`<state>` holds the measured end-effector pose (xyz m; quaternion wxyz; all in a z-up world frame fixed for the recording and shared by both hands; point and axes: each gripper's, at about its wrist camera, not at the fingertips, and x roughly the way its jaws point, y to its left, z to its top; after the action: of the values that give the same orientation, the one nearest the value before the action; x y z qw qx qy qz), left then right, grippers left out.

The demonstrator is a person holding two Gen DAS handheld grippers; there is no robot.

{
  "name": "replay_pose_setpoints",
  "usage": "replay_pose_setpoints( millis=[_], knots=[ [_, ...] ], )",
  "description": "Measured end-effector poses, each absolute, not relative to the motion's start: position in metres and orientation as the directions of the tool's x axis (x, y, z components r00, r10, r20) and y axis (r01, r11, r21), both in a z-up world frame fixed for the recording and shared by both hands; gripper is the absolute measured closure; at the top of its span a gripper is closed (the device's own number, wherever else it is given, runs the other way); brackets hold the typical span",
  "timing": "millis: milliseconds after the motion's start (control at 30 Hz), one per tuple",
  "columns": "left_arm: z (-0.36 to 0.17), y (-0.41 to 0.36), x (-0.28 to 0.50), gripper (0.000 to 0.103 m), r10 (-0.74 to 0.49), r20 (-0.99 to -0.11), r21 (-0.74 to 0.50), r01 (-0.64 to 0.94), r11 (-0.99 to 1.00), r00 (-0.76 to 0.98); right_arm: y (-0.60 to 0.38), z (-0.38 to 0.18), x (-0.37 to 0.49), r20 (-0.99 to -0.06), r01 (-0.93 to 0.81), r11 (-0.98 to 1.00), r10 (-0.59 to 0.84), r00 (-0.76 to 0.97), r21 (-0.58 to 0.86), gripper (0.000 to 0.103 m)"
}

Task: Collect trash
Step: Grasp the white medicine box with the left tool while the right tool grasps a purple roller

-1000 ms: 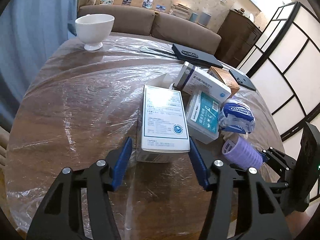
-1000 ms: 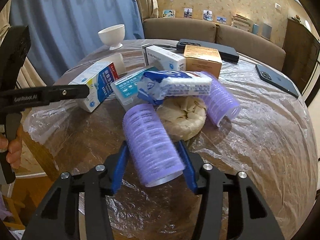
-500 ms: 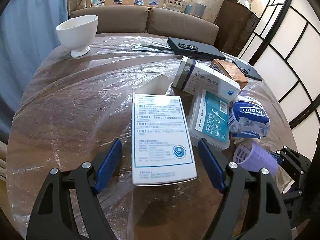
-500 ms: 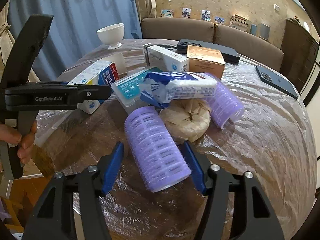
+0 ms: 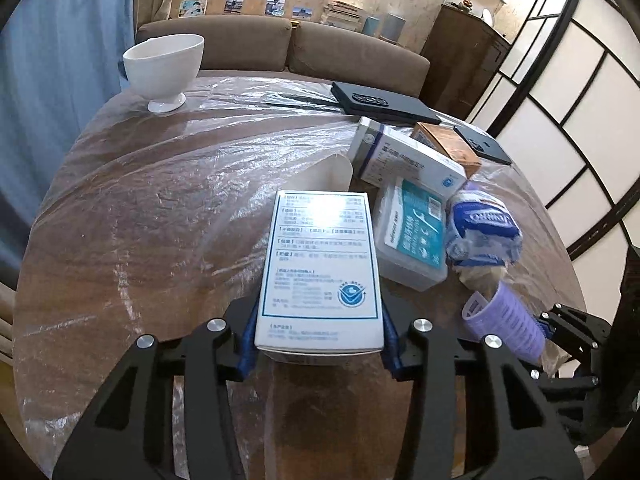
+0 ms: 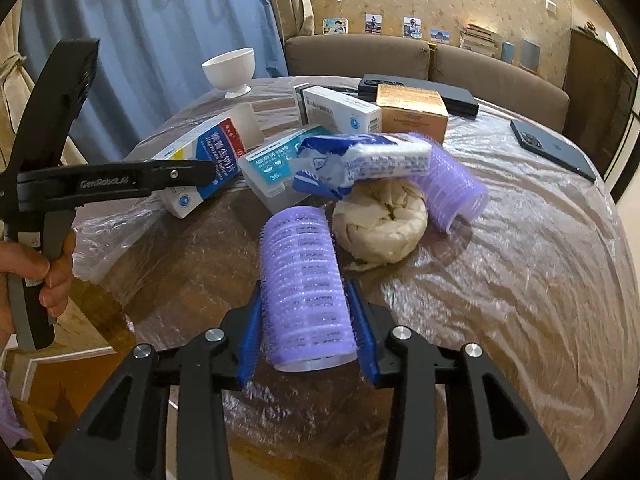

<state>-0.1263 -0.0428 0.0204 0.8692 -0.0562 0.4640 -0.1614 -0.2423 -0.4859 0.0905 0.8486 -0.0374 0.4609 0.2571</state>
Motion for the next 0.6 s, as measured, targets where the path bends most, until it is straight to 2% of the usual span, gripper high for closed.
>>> replay_pose_setpoints(
  millis=[267,600],
  knots=[
    [0.028,-0.041,-0.146,0.055,-0.371,-0.776,-0.273,0.259,0.927,0.510,-0.499,0.095,-0.253,-0.794,-0.432,0.871,0.428,0.432,0.235,0.064],
    [0.033,-0.050,-0.167,0.055,-0.399,-0.770,-0.275,0.305,0.912,0.498,-0.502,0.095,-0.264,-0.798,-0.419,0.875,0.425,0.427,0.242,0.064]
  ],
)
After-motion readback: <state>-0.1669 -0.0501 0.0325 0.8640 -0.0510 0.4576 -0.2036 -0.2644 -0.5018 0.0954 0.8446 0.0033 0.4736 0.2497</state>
